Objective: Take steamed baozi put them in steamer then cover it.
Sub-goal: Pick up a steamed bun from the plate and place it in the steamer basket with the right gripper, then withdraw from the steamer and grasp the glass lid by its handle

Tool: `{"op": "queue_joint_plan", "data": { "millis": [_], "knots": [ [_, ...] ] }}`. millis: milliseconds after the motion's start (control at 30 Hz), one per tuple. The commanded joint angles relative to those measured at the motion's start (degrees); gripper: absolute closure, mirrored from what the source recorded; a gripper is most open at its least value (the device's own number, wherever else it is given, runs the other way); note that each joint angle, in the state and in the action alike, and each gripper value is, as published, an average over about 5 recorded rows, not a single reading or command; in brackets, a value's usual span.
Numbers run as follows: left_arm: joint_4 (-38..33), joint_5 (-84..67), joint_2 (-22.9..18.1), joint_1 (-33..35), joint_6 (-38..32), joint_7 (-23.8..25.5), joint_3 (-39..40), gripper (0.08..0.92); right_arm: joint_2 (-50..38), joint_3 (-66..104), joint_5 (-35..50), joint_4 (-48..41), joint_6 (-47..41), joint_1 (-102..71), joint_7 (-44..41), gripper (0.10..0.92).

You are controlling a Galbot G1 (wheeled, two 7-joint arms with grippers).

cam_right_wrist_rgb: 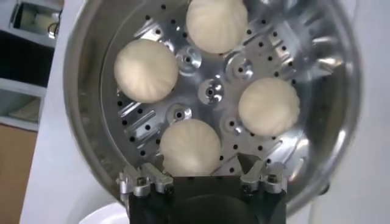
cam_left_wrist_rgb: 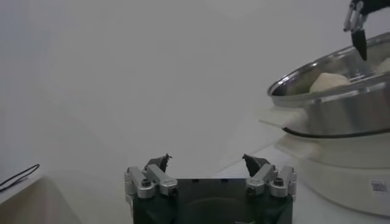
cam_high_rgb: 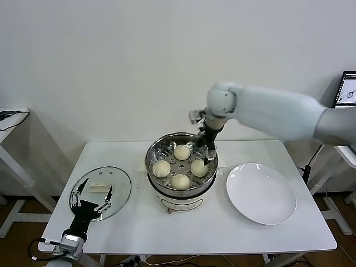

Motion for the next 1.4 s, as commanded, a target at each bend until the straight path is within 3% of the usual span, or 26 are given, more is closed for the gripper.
{"op": "queue_joint_plan", "data": {
  "millis": [33, 200, 400, 600, 900, 1133, 1400],
  "knots": [
    [-1.52, -0.05, 0.04, -0.01, 0.76, 0.33, 0.19, 0.177, -16.04, 8.59, 5.32, 6.77, 0.64, 3.61, -1.05, 0.203],
    [-3.29, -0.21, 0.07, -0.28, 3.66, 1.24, 0.49, 0.177, -25.92, 30.22, 6.43, 10.61, 3.18, -11.76, 8.29, 0.203],
    [-4.65, 0.04, -0.07, -1.25, 5.12, 0.74, 0.82, 0.177, -33.27, 60.12, 11.75, 16.17, 12.82, -39.66, 28.85, 0.203],
    [-4.30, -0.91, -1.24, -3.29, 3.86, -0.42, 1.17, 0.177, -33.54, 85.98, 17.13, 24.31, 22.87, -70.85, 52.14, 0.203],
    [-2.28, -1.62, -2.24, -5.13, 0.76, -1.80, 1.84, 0.177, -13.95, 114.00, 11.96, 37.26, 30.63, -108.73, 66.92, 0.203],
    [-1.42, -2.14, -1.86, -4.49, -0.69, -2.77, 1.48, 0.177, 5.48, 114.99, 2.40, 42.21, 40.77, -123.18, 70.43, 0.203],
    [3.40, 14.15, -1.20, -2.28, -9.51, -5.78, 0.10, 0.177, 15.70, 112.17, -1.00, 45.41, 45.20, -129.67, 70.85, 0.203]
  ]
}}
